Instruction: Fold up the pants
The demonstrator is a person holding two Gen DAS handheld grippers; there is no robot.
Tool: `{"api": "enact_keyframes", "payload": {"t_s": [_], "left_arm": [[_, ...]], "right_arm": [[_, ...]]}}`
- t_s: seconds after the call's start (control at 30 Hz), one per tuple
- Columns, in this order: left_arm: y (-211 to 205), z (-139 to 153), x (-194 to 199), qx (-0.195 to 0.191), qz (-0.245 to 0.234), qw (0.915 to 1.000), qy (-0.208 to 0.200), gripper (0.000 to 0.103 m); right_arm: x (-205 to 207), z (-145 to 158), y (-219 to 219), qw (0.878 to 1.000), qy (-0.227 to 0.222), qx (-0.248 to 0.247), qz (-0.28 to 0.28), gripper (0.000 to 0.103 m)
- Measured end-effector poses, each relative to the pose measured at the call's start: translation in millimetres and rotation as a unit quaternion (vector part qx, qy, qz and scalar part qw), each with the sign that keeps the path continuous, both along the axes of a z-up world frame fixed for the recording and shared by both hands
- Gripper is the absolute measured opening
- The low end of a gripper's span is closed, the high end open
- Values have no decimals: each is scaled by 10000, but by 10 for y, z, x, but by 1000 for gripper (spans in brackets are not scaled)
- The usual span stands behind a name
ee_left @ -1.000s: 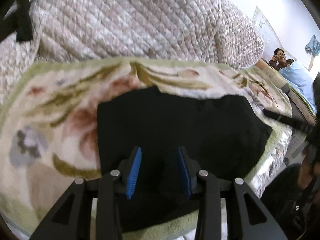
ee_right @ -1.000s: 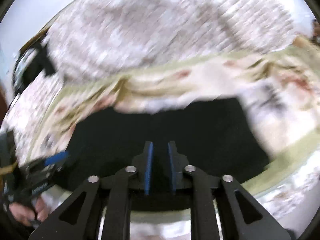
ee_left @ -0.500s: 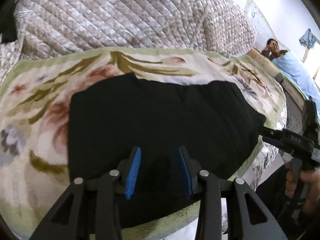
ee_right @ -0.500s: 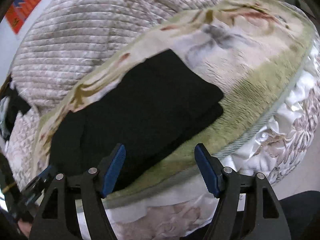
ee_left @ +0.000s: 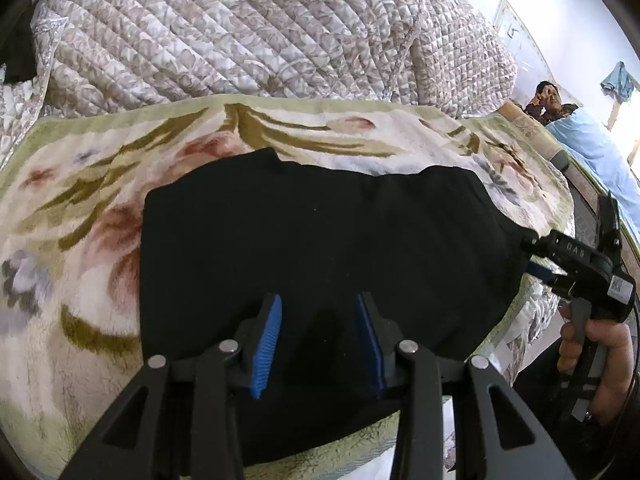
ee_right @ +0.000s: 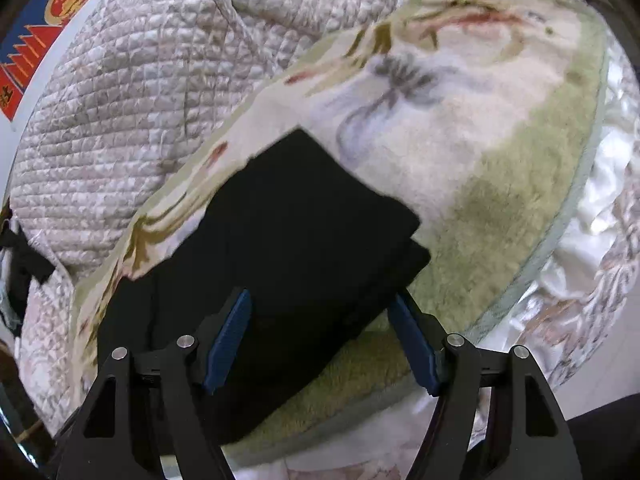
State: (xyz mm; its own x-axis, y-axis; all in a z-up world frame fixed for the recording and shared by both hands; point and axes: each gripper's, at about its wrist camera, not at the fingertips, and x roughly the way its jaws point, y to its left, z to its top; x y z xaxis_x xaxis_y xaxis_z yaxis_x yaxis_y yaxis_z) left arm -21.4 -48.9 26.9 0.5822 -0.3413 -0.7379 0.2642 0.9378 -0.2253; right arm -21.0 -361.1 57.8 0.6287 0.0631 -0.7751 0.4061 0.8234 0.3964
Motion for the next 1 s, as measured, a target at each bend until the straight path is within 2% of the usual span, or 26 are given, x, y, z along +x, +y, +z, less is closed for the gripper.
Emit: {"api": "enact_keyframes", "payload": {"t_s": [0.17,0.23,0.4,0.57,0.7,0.9,1.0], "left_arm": [[11,-8,17,8,23,10000,1,41],[0,-21,23,47,33,10000,3,41],[11,-27,40,107,80,9999,-18,41],[62,-25,76,113,198,9997,-20,41],[93,-28,98,102,262,9996,-4,41],[131,-20,115,119,343,9993,15,41],[195,-8,139,176,544,9984,25,41]], "right_arm": [[33,106,69,9990,-171,-398,130,69],[95,67,43,9992,-122,-353,155,66],[183,-34,-55,9997,10,-221,105,46],[165,65,-52,9994,-244,-203,163,31],[220,23,-98,9996,-213,-73,177,30],[209,-131,-207,9988,-59,487,3,30],[214,-73,-185,9992,-82,399,44,26]]}}
